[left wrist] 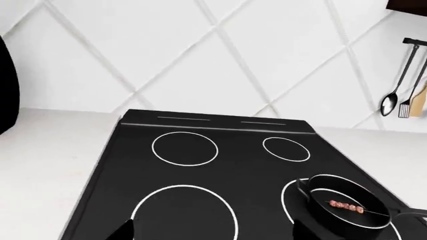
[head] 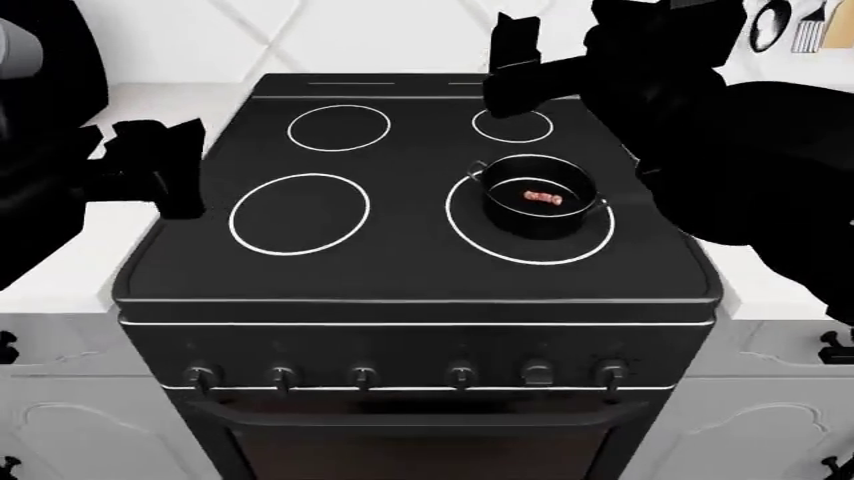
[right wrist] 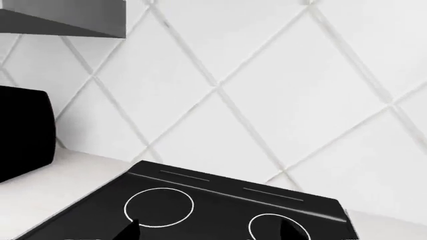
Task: Frozen meat rests on a plate on the counter. Retrieve the meat and place it in a pot on a burner. Then turn the burner on.
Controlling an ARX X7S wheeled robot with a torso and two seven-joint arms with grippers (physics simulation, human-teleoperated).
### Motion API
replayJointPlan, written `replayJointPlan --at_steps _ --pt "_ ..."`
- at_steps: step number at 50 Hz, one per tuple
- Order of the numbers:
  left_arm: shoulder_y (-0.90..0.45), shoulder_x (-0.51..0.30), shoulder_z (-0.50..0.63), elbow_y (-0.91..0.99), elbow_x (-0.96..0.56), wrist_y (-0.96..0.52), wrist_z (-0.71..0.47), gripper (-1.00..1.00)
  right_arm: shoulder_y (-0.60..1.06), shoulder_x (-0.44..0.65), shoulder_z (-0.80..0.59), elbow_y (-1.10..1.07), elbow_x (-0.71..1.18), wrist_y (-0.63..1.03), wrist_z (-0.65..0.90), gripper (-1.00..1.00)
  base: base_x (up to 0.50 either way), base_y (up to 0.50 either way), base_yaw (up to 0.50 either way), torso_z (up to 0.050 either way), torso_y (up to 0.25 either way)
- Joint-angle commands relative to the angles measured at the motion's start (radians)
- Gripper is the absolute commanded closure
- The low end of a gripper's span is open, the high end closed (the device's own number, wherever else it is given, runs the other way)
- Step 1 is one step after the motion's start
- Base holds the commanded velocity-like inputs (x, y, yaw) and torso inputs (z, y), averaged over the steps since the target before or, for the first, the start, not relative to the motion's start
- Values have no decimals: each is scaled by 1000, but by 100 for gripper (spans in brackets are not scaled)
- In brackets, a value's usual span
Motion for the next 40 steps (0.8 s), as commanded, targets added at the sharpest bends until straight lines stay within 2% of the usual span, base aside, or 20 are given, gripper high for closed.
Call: replayJointPlan --at_steps 1,15,23,35,40 --pt "34 -10 -21 28 2 19 -8 -100 -9 2 -6 -16 -14 -12 -16 -100 0 500 0 0 0" --pt "27 -11 -16 31 2 22 -10 -100 -15 -6 -3 -6 -10 -19 -15 -100 0 500 0 0 0" --pt "29 -3 -20 41 -2 36 -15 -100 -33 -3 21 -6 16 -34 13 -100 0 0 0 0 0" --pt "37 8 -55 100 33 66 14 -100 -58 4 34 -33 22 -53 41 -100 -500 37 0 0 0" --pt "70 15 -66 158 147 67 89 -100 -73 4 40 -38 6 -78 37 -100 -95 2 0 0 0"
